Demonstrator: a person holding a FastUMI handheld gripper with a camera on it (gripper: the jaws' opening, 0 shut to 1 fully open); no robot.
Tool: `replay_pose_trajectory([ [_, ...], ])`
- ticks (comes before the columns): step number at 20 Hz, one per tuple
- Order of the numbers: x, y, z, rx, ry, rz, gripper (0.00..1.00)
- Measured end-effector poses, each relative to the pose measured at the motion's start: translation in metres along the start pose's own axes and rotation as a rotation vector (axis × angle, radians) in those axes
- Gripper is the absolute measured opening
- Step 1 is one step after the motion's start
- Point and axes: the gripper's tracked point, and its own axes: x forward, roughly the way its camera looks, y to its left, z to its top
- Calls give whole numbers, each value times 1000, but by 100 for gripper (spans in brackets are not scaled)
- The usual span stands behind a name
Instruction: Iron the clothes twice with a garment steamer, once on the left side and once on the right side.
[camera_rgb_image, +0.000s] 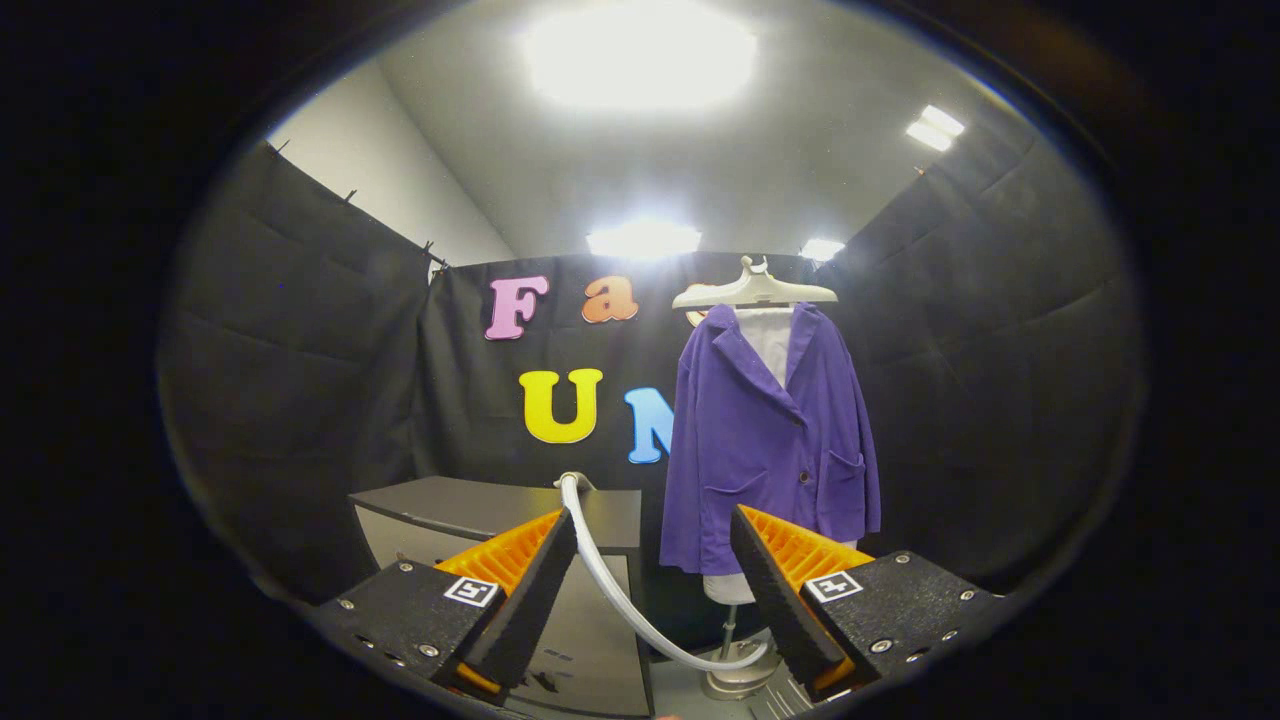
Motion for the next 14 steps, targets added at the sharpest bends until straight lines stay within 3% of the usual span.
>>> replay_pose_trajectory([
  [14,118,48,48,64,120,153,95],
])
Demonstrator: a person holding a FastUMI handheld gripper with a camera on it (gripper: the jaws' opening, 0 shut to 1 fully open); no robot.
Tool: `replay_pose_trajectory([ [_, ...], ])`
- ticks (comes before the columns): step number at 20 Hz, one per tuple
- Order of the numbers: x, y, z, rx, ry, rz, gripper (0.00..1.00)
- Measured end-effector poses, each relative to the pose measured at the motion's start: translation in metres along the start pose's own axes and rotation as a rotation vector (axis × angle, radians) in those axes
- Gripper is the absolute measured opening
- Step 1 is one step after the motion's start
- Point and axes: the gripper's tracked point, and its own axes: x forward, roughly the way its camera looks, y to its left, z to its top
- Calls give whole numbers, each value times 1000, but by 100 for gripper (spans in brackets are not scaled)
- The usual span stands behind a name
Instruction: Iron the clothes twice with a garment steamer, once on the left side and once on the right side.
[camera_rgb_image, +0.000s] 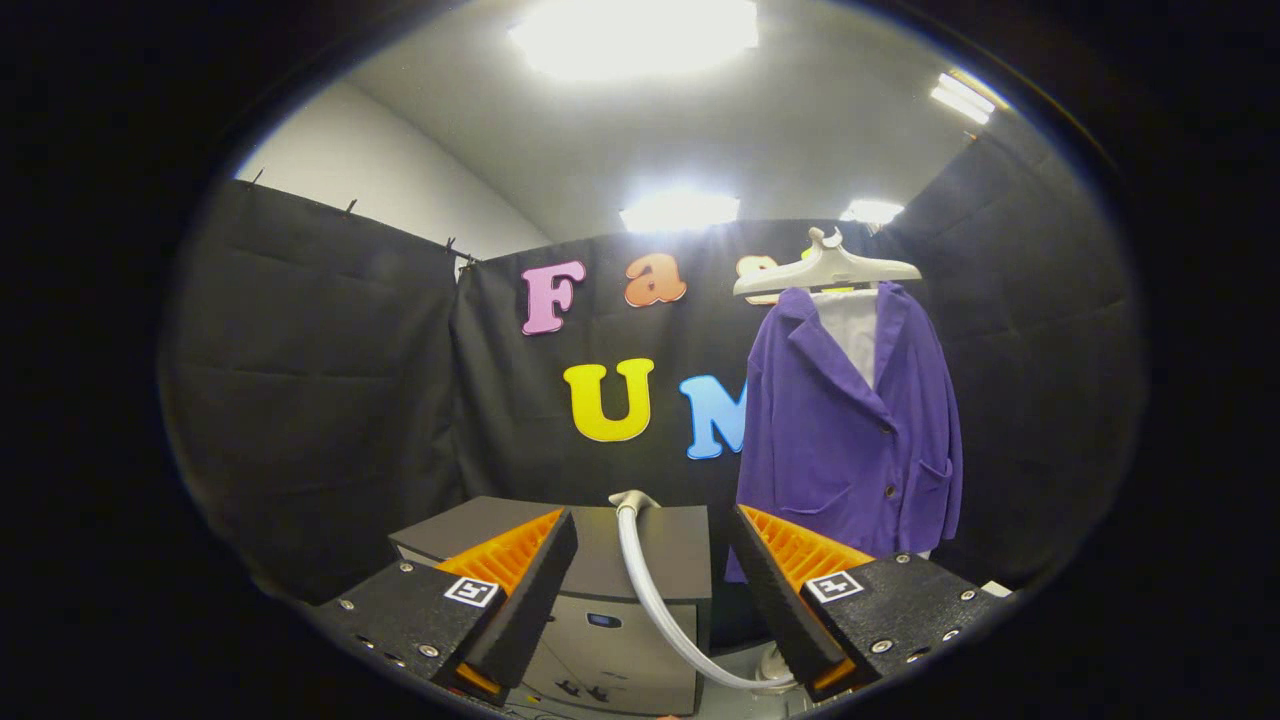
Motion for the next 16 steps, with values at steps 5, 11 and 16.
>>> replay_pose_trajectory([
  [5,51,9,20,-31,39,45,95],
  [11,118,17,39,-40,81,94,95],
  [16,176,18,33,-8,171,126,95],
])
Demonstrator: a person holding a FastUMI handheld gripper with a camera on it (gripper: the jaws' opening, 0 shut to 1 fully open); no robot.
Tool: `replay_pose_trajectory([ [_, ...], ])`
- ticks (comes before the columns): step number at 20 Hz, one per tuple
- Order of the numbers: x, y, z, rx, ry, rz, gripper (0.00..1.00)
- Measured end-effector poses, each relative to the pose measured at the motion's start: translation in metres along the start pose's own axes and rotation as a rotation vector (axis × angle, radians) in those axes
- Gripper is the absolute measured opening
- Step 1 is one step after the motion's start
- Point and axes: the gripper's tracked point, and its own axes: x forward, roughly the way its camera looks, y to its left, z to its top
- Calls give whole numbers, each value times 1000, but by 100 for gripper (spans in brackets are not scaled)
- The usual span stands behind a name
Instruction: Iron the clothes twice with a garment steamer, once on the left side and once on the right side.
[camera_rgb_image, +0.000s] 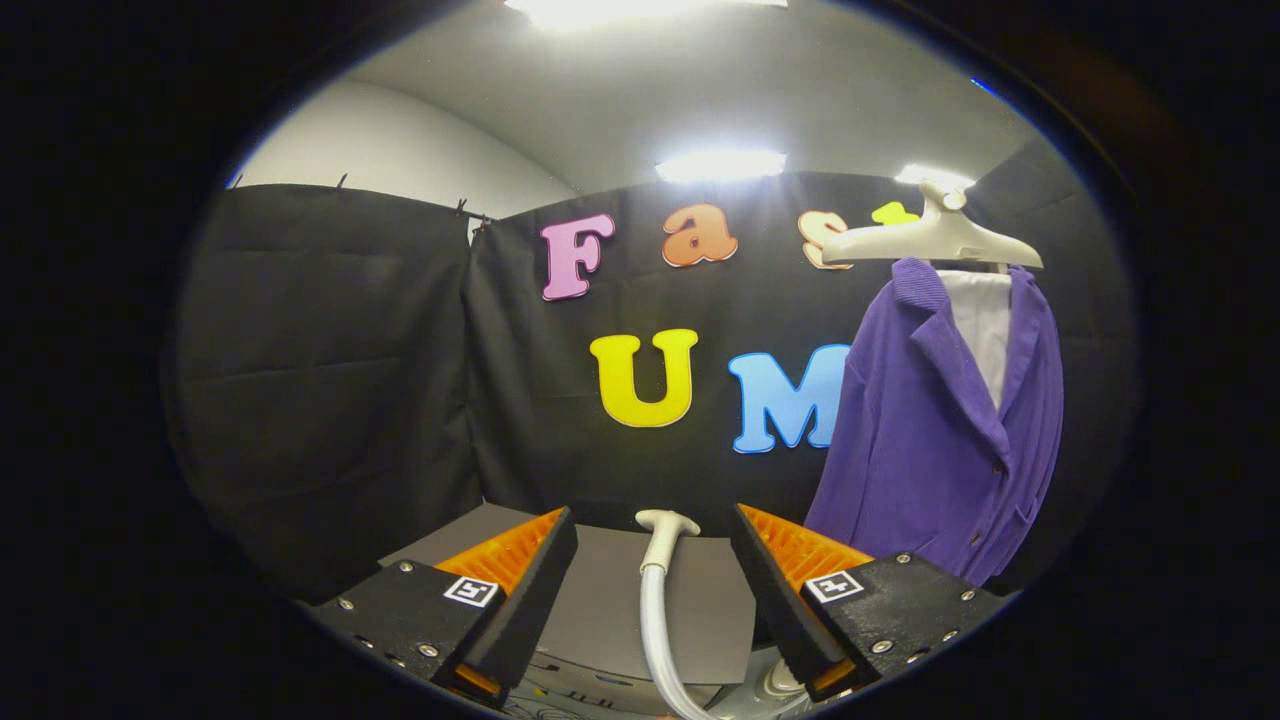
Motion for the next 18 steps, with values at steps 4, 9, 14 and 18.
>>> replay_pose_trajectory([
  [4,52,-7,-6,51,94,25,95],
  [9,116,-16,-20,146,239,49,96],
  [14,178,-21,-38,197,361,47,95],
  [18,211,-15,-67,227,478,65,95],
])
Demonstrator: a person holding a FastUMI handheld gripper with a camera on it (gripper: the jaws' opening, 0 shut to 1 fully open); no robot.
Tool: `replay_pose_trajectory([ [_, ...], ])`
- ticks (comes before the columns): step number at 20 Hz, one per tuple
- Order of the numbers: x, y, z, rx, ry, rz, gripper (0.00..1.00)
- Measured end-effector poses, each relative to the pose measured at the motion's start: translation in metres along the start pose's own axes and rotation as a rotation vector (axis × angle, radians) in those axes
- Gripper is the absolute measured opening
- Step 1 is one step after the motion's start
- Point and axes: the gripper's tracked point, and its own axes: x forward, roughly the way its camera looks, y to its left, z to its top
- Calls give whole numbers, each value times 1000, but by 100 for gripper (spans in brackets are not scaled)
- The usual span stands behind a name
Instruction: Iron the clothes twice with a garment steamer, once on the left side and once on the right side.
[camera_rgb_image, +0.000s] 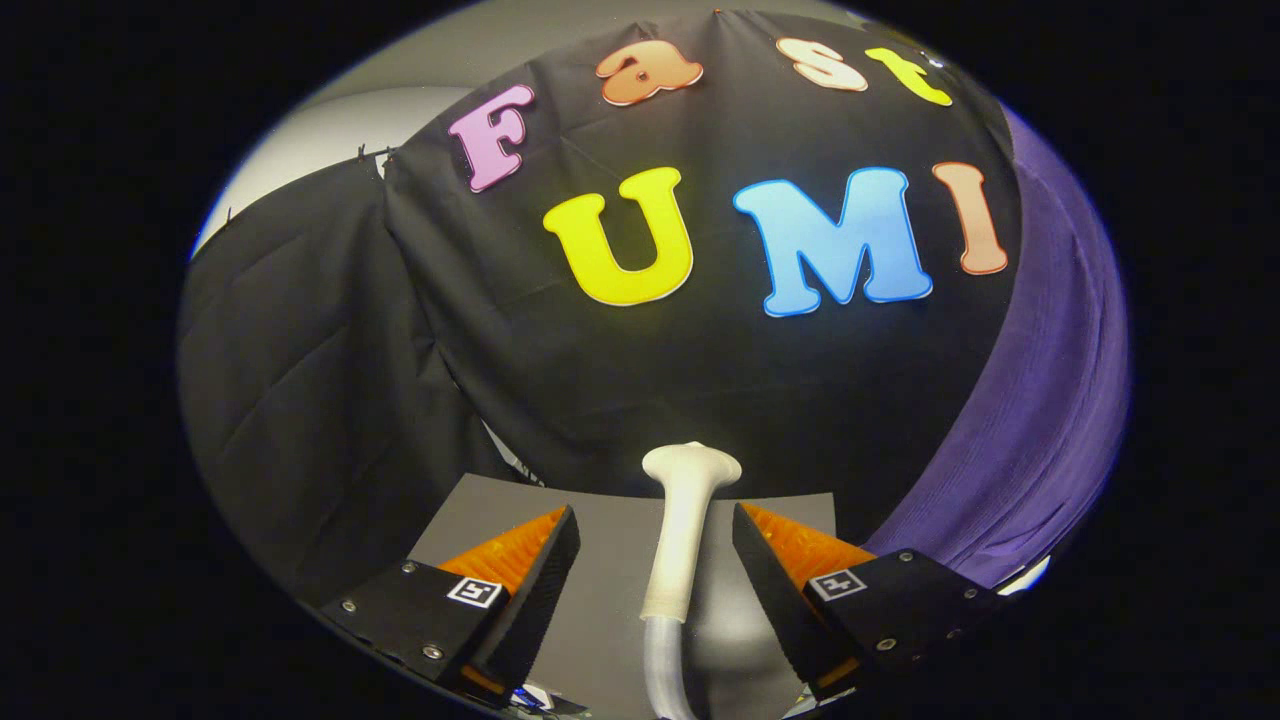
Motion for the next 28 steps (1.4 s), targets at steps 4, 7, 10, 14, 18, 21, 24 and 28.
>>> replay_pose_trajectory([
  [4,39,-5,-13,-6,103,-6,94],
  [7,63,-15,-22,10,162,-21,94],
  [10,84,-24,-31,30,213,-30,93],
  [14,102,-27,-45,66,267,-23,87],
  [18,114,-32,-60,46,303,-40,76],
  [21,124,-31,-71,76,338,-31,55],
  [24,125,-23,-71,108,341,30,42],
  [28,104,-5,-72,89,296,94,36],
])
